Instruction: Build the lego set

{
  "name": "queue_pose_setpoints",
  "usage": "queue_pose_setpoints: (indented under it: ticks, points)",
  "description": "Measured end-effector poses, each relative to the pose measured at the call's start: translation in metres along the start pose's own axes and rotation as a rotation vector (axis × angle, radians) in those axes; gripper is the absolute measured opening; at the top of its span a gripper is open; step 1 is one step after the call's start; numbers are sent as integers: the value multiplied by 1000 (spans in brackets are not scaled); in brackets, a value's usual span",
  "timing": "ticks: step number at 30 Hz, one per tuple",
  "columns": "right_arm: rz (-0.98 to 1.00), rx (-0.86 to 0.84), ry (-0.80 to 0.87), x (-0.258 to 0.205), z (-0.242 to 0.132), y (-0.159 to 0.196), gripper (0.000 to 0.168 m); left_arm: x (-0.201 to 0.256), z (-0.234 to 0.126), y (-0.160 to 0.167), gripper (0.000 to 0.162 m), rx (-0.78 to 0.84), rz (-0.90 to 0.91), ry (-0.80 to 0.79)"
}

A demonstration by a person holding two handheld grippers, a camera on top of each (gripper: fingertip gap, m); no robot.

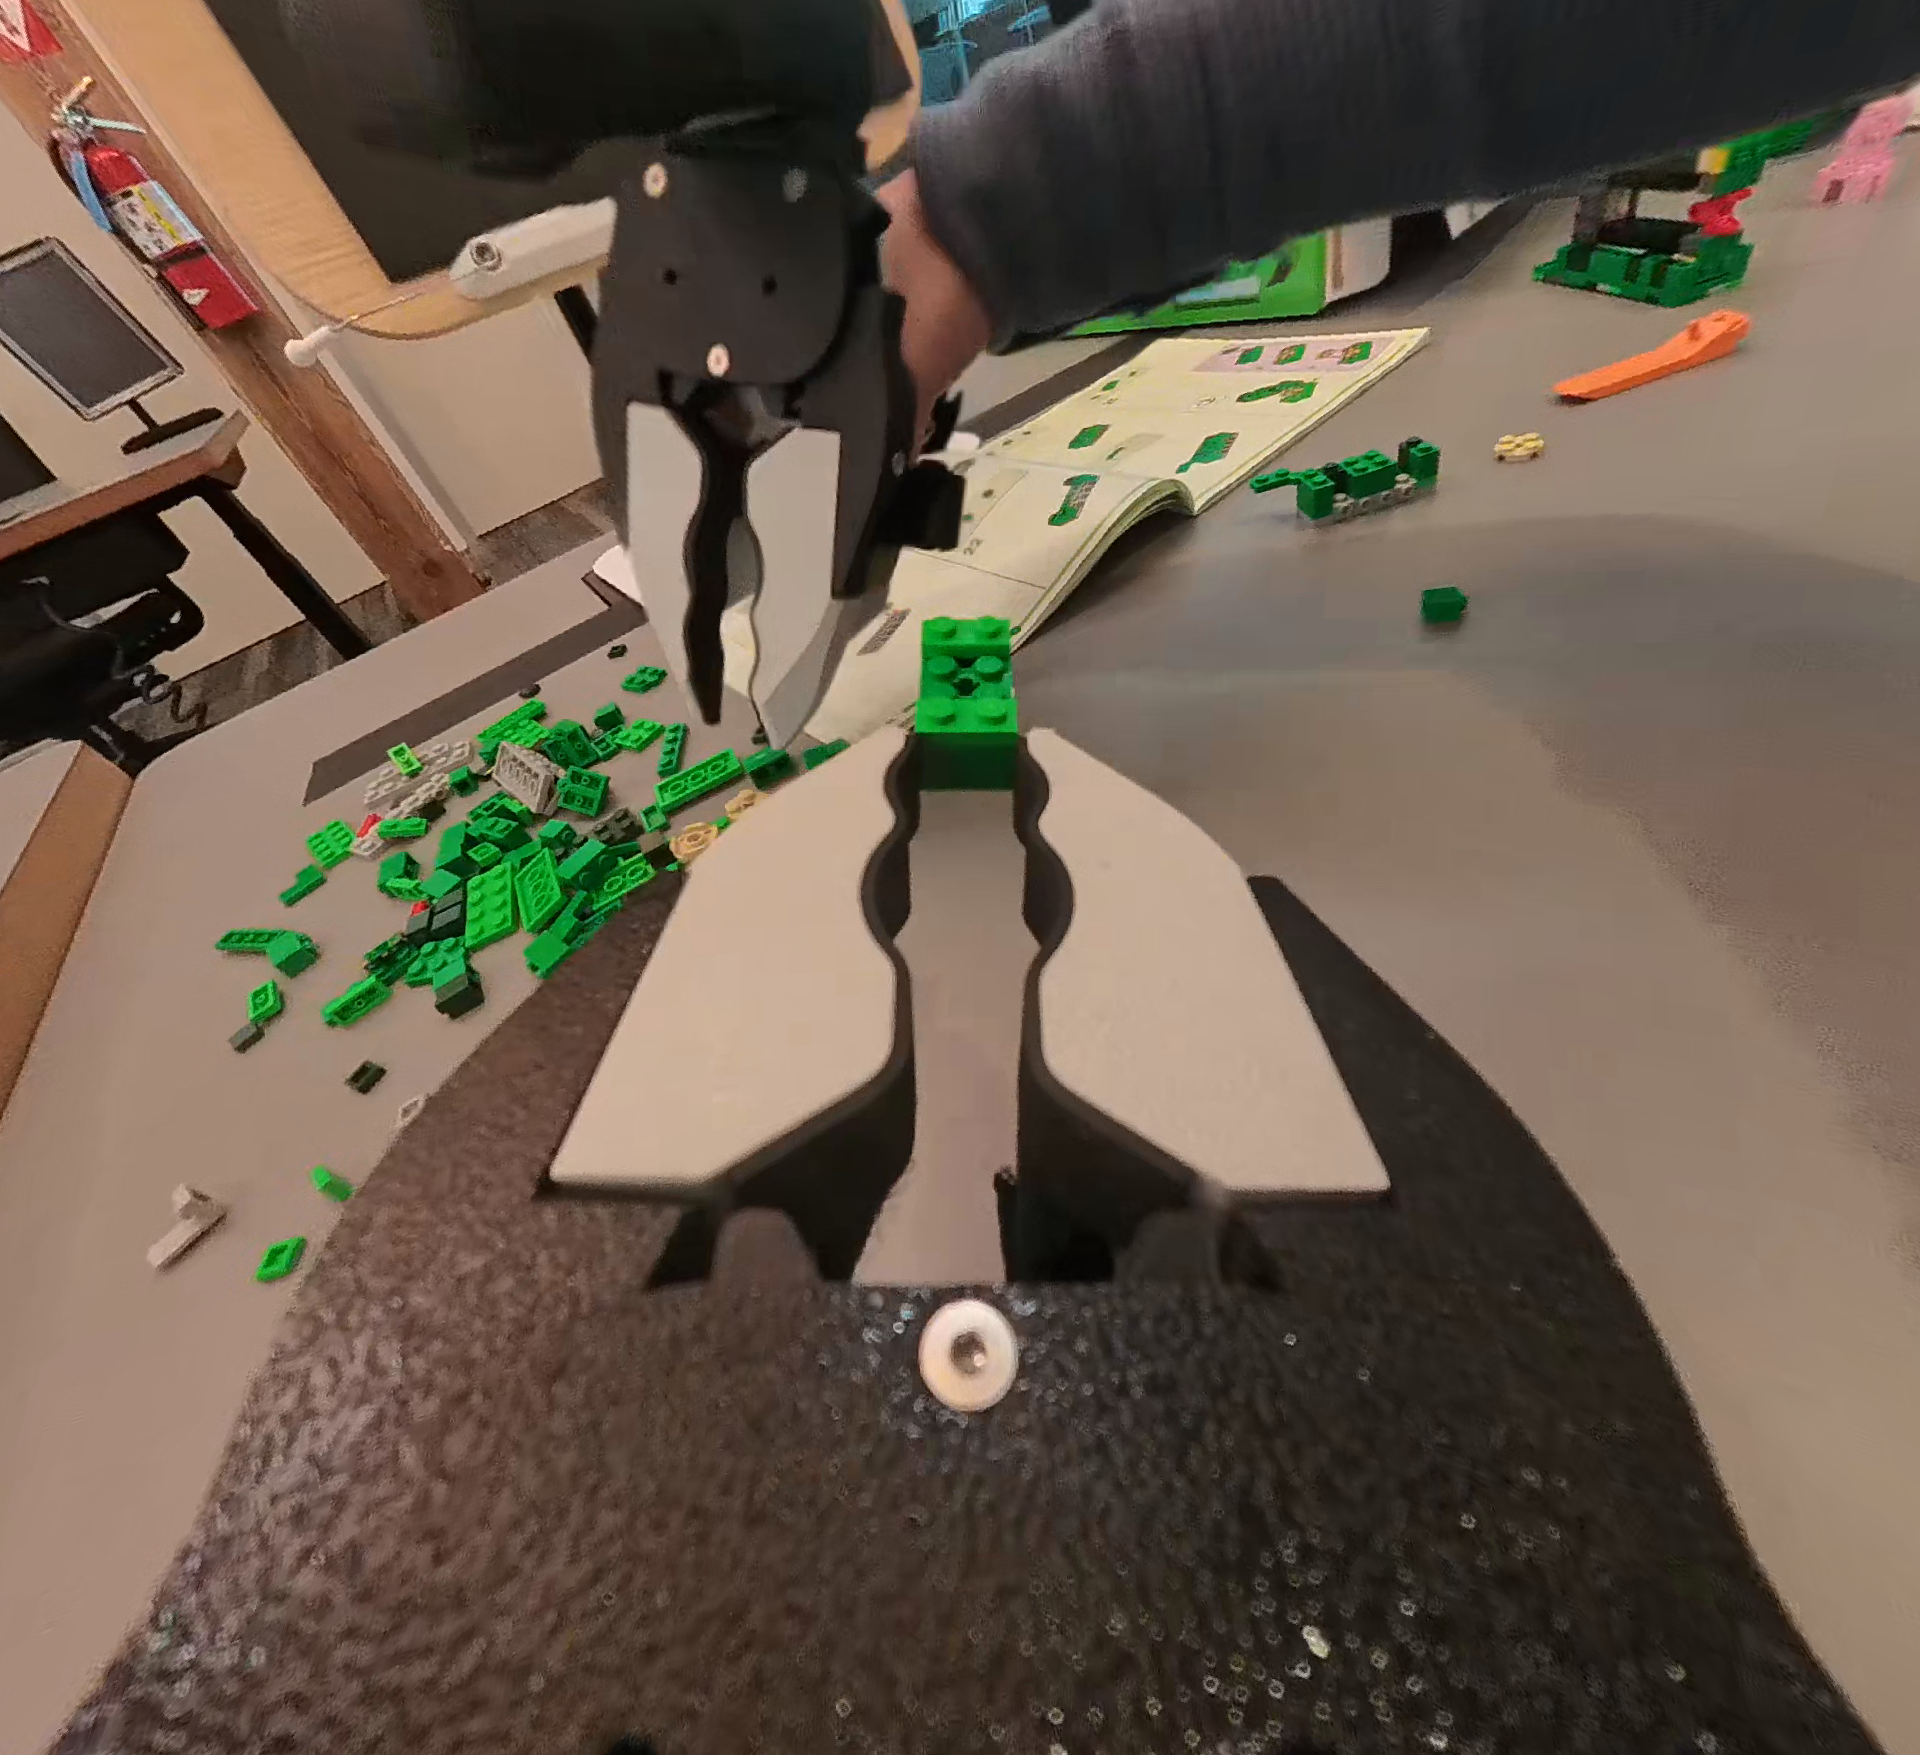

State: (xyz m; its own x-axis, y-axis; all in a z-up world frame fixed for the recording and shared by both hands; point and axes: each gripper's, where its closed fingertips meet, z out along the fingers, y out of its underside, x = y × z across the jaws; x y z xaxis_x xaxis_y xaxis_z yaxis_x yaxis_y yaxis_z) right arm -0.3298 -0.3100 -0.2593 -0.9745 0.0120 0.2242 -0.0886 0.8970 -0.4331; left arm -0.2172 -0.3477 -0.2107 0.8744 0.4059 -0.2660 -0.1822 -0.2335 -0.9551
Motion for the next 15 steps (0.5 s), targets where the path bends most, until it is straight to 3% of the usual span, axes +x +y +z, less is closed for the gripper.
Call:
queue_pose_setpoints:
  ticks: [6,15]
  points:
    - [-73,-168,-113,0,26,17,23,-1,1,1,16,-4,-24,9]
    - [-101,-179,-120,5,29,15,20,1,3,2,16,-14,-22,23]
